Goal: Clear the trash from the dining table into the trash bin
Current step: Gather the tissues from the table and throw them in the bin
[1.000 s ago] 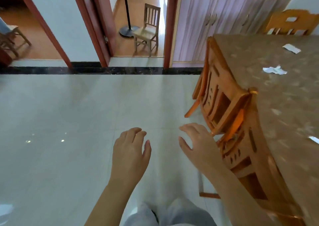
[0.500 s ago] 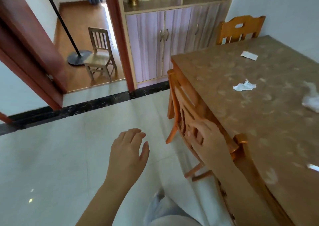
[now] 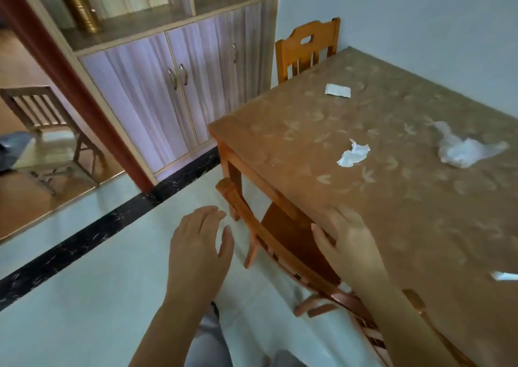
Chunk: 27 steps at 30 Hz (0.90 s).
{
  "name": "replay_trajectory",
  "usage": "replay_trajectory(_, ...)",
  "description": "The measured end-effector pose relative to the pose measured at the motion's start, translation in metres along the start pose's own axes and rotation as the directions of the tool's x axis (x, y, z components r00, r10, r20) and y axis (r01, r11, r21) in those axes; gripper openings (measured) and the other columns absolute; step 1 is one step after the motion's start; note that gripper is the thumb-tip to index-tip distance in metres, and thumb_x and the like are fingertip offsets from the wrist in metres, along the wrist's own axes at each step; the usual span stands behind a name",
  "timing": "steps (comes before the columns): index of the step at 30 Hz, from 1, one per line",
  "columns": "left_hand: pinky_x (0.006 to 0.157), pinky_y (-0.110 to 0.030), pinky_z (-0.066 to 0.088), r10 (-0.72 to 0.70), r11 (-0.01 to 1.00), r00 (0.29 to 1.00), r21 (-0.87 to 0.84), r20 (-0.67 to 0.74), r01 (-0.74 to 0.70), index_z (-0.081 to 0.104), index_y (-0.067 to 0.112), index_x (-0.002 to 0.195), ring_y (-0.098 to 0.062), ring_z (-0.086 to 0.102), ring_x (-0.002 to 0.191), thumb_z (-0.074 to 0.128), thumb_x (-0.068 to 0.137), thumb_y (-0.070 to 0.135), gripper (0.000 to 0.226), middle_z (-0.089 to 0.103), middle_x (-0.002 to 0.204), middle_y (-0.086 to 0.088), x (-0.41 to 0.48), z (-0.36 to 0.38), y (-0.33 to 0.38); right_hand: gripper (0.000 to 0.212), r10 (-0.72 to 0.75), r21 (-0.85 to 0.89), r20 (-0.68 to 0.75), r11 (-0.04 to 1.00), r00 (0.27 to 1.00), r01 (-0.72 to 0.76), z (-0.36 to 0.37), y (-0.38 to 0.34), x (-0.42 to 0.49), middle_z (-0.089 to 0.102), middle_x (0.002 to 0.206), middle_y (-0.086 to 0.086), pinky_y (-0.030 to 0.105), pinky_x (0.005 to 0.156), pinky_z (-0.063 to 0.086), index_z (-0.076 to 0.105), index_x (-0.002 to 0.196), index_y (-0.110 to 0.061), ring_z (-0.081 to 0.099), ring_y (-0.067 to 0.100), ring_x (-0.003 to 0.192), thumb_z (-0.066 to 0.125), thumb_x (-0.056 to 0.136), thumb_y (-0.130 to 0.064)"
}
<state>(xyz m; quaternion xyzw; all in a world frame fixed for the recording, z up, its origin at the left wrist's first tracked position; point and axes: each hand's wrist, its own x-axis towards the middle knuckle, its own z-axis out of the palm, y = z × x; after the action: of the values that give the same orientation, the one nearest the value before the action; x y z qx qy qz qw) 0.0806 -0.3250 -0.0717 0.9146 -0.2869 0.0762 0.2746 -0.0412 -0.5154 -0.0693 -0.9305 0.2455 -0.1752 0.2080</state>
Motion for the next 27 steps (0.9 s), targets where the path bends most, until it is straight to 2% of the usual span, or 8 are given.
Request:
replay_trajectory(5, 0.084, -0.033, 0.04, 0.189, 0.977, 0.978, -0.114, 0.087, -0.178, 0.065, 0.007, 0.097, -0.028, 0.063, 0.091, 0.047, 0.084, 0.031, 0.032, 0.069, 0.098, -0.012, 0.097, 0.022, -0.038, 0.035, 0.123, -0.1, -0.033, 0.987, 0.992, -0.125, 0.034, -0.01, 0.063, 0.065, 0.094, 0.012, 0.039, 0.07, 0.052, 0.064, 0.096, -0.007, 0.058, 0.028, 0.082, 0.042, 0.08, -0.028)
replay_trajectory(8, 0.079, -0.028, 0.042, 0.302, 0.942, 0.943, -0.194, 0.137, -0.274, 0.064, 0.006, 0.097, -0.023, 0.062, 0.09, 0.046, 0.083, 0.026, 0.031, 0.068, 0.096, -0.01, 0.157, 0.028, -0.066, 0.017, 0.2, -0.109, -0.087, 0.972, 0.976, -0.209, 0.057, -0.031, 0.109, 0.064, 0.094, 0.015, 0.043, 0.067, 0.052, 0.063, 0.092, -0.003, 0.058, 0.033, 0.082, 0.058, 0.078, -0.012)
replay_trajectory(10, 0.077, -0.028, 0.043, 0.386, 0.909, 0.912, -0.223, 0.141, -0.351, 0.064, 0.004, 0.096, -0.024, 0.062, 0.089, 0.044, 0.083, 0.024, 0.031, 0.067, 0.095, -0.011, 0.192, 0.033, -0.083, 0.017, 0.23, -0.118, -0.093, 0.963, 0.969, -0.24, 0.072, -0.045, 0.138, 0.064, 0.091, 0.014, 0.043, 0.064, 0.052, 0.063, 0.091, -0.003, 0.058, 0.034, 0.079, 0.065, 0.074, -0.005)
replay_trajectory(13, 0.076, -0.033, 0.046, 0.48, 0.863, 0.867, -0.247, 0.132, -0.44, 0.064, 0.003, 0.094, -0.027, 0.061, 0.087, 0.043, 0.083, 0.021, 0.03, 0.066, 0.095, -0.012, 0.248, 0.044, -0.111, 0.02, 0.302, -0.114, -0.116, 0.942, 0.946, -0.315, 0.097, -0.066, 0.186, 0.063, 0.09, 0.013, 0.044, 0.063, 0.052, 0.063, 0.093, -0.006, 0.058, 0.034, 0.079, 0.067, 0.074, -0.005)
replay_trajectory(19, 0.076, -0.038, 0.048, 0.514, 0.845, 0.835, -0.282, 0.195, -0.454, 0.064, 0.005, 0.096, -0.029, 0.059, 0.092, 0.042, 0.086, 0.022, 0.03, 0.064, 0.101, -0.011, 0.332, 0.092, -0.129, 0.024, 0.366, -0.111, -0.146, 0.917, 0.919, -0.383, 0.136, -0.074, 0.25, 0.064, 0.094, 0.008, 0.04, 0.064, 0.05, 0.062, 0.097, -0.009, 0.057, 0.03, 0.079, 0.066, 0.074, -0.004)
replay_trajectory(27, 0.077, -0.035, 0.049, 0.697, 0.716, 0.64, -0.356, 0.322, -0.6, 0.063, 0.007, 0.094, -0.026, 0.059, 0.09, 0.042, 0.084, 0.023, 0.028, 0.064, 0.099, -0.009, 0.398, 0.149, -0.1, 0.025, 0.568, -0.075, -0.245, 0.797, 0.786, -0.599, 0.158, -0.024, 0.288, 0.065, 0.099, 0.007, 0.039, 0.07, 0.05, 0.063, 0.104, -0.011, 0.058, 0.028, 0.088, 0.065, 0.079, -0.013)
